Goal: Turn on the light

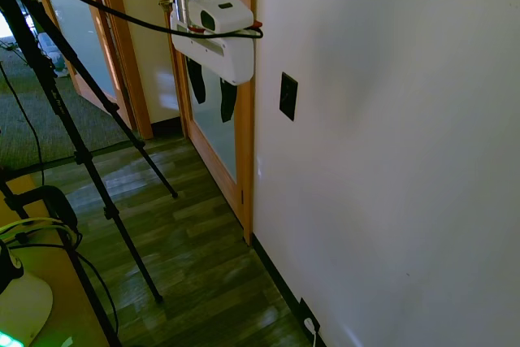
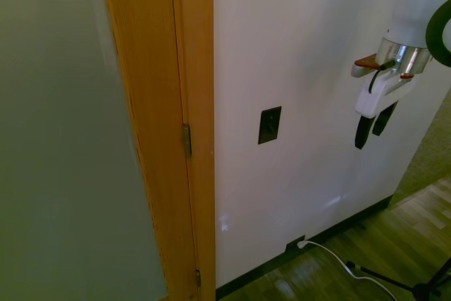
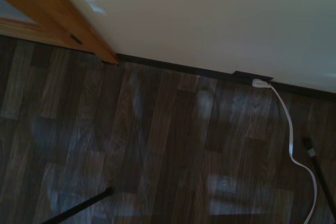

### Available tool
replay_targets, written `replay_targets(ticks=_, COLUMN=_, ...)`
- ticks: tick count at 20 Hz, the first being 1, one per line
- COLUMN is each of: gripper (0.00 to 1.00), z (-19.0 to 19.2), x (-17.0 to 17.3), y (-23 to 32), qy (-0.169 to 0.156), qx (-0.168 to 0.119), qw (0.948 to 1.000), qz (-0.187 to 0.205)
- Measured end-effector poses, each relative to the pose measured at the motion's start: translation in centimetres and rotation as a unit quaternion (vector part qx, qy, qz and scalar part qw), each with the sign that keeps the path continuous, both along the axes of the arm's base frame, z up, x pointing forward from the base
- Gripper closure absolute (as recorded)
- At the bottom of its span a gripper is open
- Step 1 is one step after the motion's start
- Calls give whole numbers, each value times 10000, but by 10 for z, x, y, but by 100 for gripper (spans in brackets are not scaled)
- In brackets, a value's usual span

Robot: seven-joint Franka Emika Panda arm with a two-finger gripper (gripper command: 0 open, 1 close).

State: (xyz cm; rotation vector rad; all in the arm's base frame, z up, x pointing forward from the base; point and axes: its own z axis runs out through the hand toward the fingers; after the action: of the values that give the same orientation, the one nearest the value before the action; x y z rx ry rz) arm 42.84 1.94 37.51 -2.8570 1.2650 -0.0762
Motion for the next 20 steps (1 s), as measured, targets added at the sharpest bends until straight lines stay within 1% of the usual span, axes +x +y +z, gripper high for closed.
replay_targets(ticks=2, gripper=0, z=-1, x=0, y=0, qy=3, qx=1, qw=10000, qz=1)
replay_targets(ticks=3, gripper=0, z=-1, x=2, y=1, qy=-62, qx=2, qw=10000, qz=9)
replay_targets(ticks=5, gripper=0, z=-5, x=11, y=10, qy=-337, qx=10, qw=9994, qz=73)
replay_targets(ticks=8, gripper=0, z=-25, x=37, y=28, qy=-724, qx=82, qw=9973, qz=114)
replay_targets(ticks=12, gripper=0, z=-52, x=80, y=36, qy=-1282, qx=141, qw=9916, qz=-22)
replay_targets(ticks=14, gripper=0, z=-63, x=98, y=38, qy=-1464, qx=145, qw=9891, qz=-114)
replay_targets(ticks=17, gripper=0, z=-74, x=124, y=40, qy=-1780, qx=143, qw=9836, qz=-246)
replay_targets(ticks=18, gripper=100, z=-77, x=130, y=39, qy=-1825, qx=133, qw=9827, qz=-283)
replay_targets(ticks=20, gripper=100, z=-81, x=138, y=38, qy=-1848, qx=69, qw=9820, qz=-371)
